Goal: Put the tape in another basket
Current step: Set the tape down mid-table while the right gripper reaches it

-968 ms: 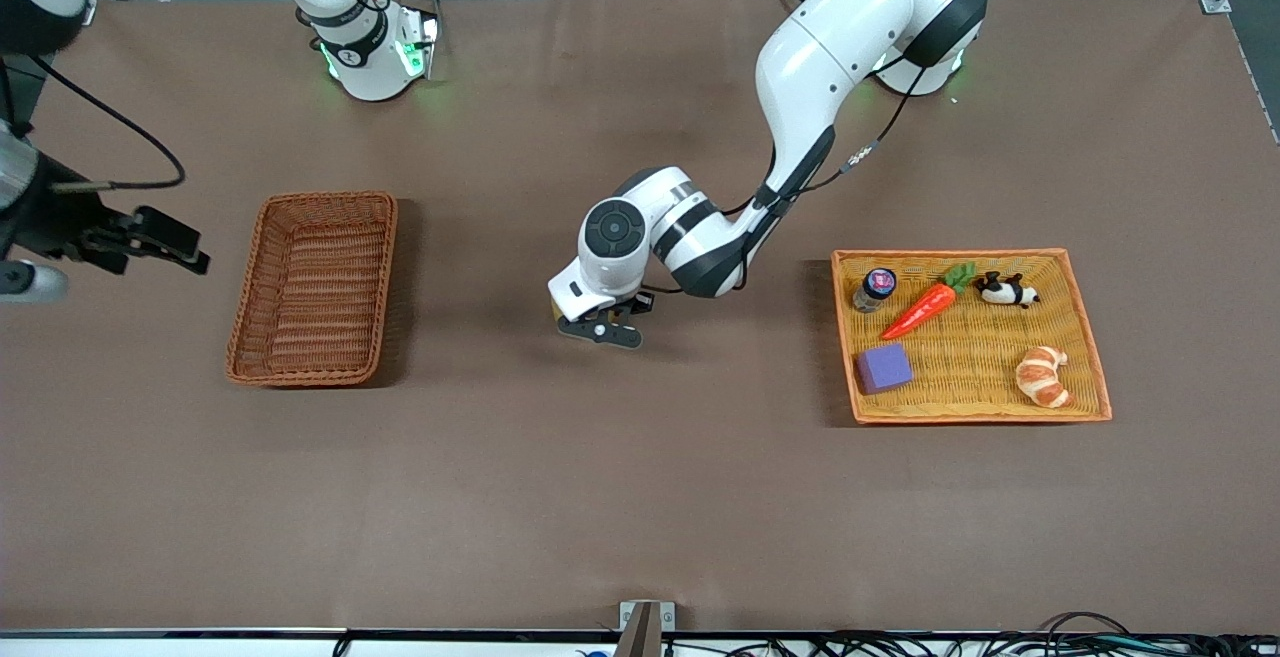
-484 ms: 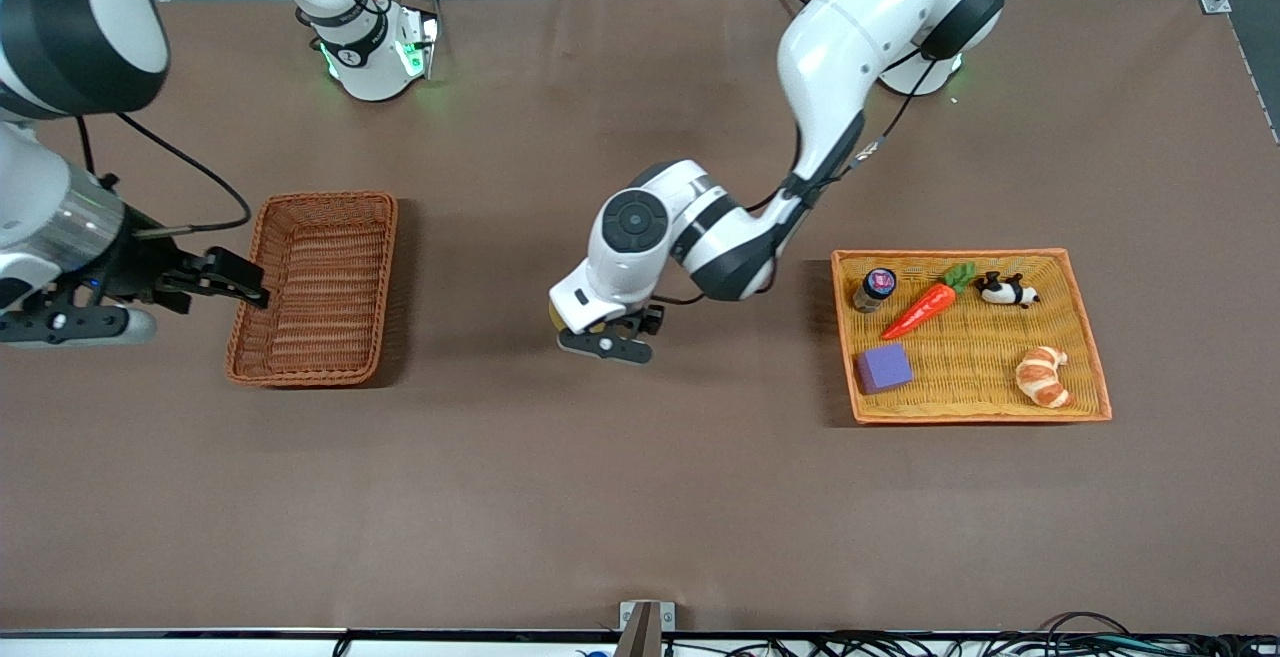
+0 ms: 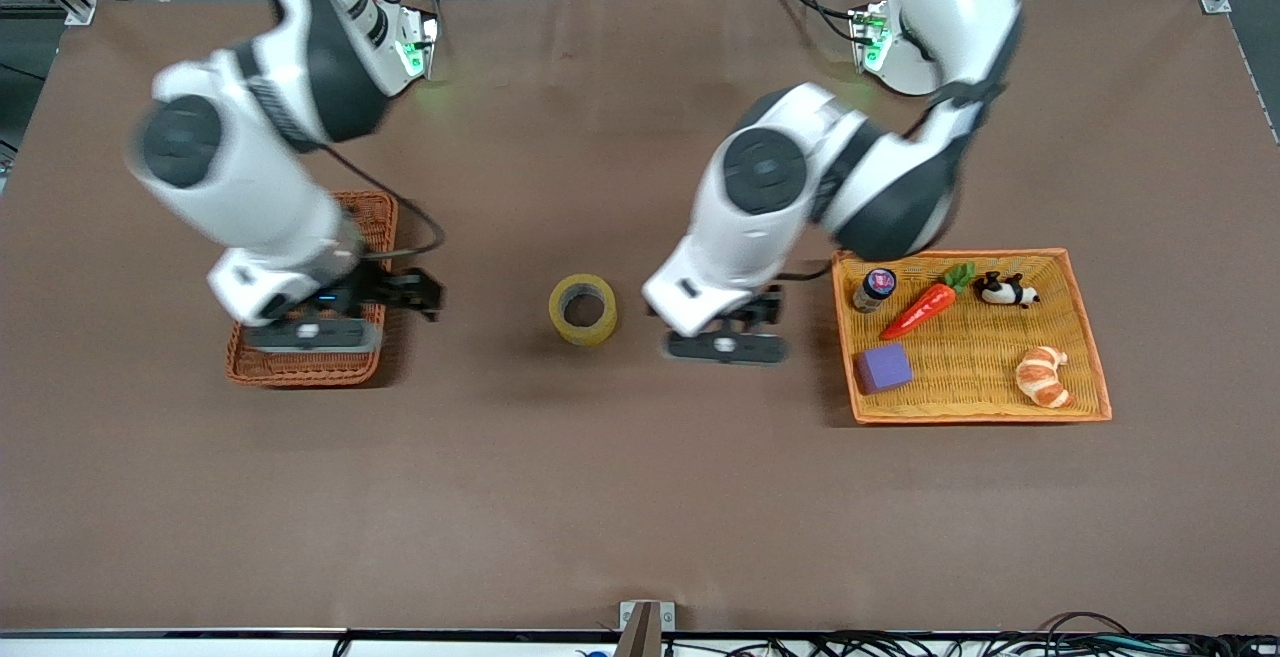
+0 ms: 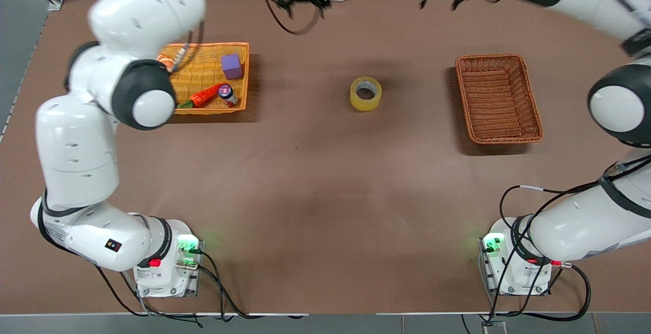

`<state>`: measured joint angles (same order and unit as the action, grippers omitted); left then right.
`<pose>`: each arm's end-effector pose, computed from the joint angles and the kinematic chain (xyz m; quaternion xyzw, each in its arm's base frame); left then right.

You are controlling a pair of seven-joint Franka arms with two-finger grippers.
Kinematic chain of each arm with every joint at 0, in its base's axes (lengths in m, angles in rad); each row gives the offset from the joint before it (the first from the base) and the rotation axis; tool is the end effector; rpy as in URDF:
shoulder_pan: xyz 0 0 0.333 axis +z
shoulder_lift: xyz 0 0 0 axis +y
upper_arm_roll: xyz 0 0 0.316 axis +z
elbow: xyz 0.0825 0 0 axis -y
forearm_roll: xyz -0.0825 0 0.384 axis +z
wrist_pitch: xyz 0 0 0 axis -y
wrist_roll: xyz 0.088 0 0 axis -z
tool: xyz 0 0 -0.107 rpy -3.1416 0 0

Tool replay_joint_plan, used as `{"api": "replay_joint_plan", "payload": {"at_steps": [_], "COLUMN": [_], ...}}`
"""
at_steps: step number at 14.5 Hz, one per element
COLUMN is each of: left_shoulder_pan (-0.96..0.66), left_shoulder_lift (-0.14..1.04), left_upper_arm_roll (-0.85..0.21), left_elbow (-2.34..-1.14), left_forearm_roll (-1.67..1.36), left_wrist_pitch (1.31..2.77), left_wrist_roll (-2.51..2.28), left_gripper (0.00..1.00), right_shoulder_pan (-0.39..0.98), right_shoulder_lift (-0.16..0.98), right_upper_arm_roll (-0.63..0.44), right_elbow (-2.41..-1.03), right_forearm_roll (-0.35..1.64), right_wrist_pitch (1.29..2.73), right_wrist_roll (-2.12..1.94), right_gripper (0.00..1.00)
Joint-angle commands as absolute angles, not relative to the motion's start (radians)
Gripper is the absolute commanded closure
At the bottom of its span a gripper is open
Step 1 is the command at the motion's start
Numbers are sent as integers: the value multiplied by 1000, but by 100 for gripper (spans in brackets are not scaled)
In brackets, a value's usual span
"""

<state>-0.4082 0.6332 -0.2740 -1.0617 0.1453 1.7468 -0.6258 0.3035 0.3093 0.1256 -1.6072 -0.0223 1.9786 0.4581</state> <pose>0.6160 -0.4040 0.4811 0.9993 -0.0100 0.0238 0.0277 0.6027 0.2647 0.4564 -0.9993 0.0140 -0.0255 0.0216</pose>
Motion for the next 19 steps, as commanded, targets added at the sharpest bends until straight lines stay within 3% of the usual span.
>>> {"api": "replay_joint_plan", "payload": {"at_steps": [1, 3, 8, 14, 19], "left_shoulder_pan": [-302, -247, -78, -46, -113], "left_shoulder_lift": [522, 483, 326, 161, 48], "left_upper_arm_roll": [-302, -304, -307, -239, -135], "left_elbow": [-1127, -1127, -1241, -1403, -1584], "left_forearm_roll": [150, 150, 120, 45, 34], "left_wrist_pitch": [1688, 1660, 1629, 1641, 1781], "left_wrist_roll": [-598, -537, -304, -164, -147], "left_gripper": [0, 0, 0, 3, 3], "right_shoulder_pan": [403, 454, 498, 505, 506], "right_shoulder_lift": [408, 452, 472, 555, 583], "right_upper_arm_roll": [126, 126, 127, 124, 124], "right_elbow": [-1611, -1637, -1871, -1876, -1893], "right_forearm_roll": [-89, -124, -129, -234, -310], "right_wrist_pitch": [2051, 2077, 2385, 2483, 2529], "right_wrist_roll": [566, 577, 601, 664, 700], "right_gripper": [0, 0, 0, 0, 0]}}
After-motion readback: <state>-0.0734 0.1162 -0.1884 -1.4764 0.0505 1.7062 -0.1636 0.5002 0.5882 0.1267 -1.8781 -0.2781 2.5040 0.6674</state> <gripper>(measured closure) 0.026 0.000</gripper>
